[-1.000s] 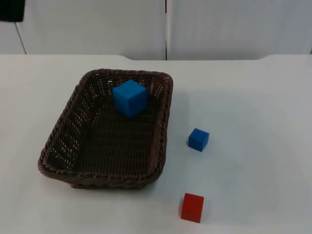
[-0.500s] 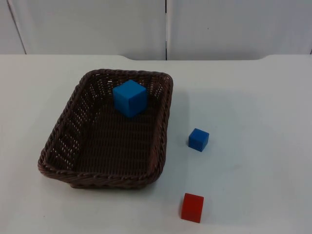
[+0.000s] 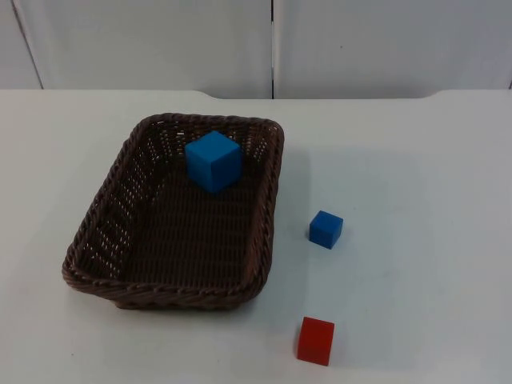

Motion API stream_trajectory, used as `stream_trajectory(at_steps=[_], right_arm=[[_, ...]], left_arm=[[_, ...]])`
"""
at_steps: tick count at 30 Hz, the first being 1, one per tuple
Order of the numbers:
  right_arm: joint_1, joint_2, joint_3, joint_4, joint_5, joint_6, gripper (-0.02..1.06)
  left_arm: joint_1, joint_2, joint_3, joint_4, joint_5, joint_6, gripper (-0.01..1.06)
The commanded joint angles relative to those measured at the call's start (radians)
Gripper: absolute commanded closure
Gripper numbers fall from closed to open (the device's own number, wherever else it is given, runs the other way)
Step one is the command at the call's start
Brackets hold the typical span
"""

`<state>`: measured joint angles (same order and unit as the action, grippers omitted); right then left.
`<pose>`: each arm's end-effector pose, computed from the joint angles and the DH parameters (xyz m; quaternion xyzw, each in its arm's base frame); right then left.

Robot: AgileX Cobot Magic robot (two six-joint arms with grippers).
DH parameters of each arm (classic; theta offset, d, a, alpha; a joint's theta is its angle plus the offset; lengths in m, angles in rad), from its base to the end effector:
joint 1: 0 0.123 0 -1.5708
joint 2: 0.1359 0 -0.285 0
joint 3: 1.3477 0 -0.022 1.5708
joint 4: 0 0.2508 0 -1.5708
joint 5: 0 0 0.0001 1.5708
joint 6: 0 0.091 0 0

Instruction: Pick up the basket with the left hand and place the largest block into the basket with the right hand.

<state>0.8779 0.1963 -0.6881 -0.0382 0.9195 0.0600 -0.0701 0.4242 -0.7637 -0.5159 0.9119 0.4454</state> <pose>0.0112 0.0091 0.3412 -0.3253 0.7489 0.2437 0.5233 0.0517 -0.0392 0.3642 0.1825 0.8081 -0.1558 0.5379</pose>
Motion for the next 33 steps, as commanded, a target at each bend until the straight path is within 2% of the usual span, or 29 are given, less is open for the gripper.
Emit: stream_trajectory(at_steps=[1,10,16,20,25,33], right_arm=[[0.006,-0.041,0.001,0.000,0.036,0.002,0.27],[0.006,-0.196,0.001,0.000,0.150,0.007,0.27],[0.003,-0.196,0.015,-0.007,0.242,0.025,0.27],[0.003,-0.196,0.062,-0.007,0.230,0.025,0.27],[0.003,-0.196,0.155,-0.005,0.126,0.025,0.27],[0.003,-0.196,0.168,-0.008,0.154,0.025,0.27]], left_arm=[[0.001,-0.033,0.003,0.013,0.022,-0.021,0.00],[0.001,-0.145,0.003,0.070,0.080,-0.094,0.00],[0.001,-0.206,0.003,0.136,0.107,-0.147,0.00],[0.001,-0.242,0.003,0.167,0.108,-0.167,0.00],[0.001,-0.279,0.003,0.169,0.158,-0.170,0.00],[0.001,-0.293,0.003,0.276,0.226,-0.218,0.00]])
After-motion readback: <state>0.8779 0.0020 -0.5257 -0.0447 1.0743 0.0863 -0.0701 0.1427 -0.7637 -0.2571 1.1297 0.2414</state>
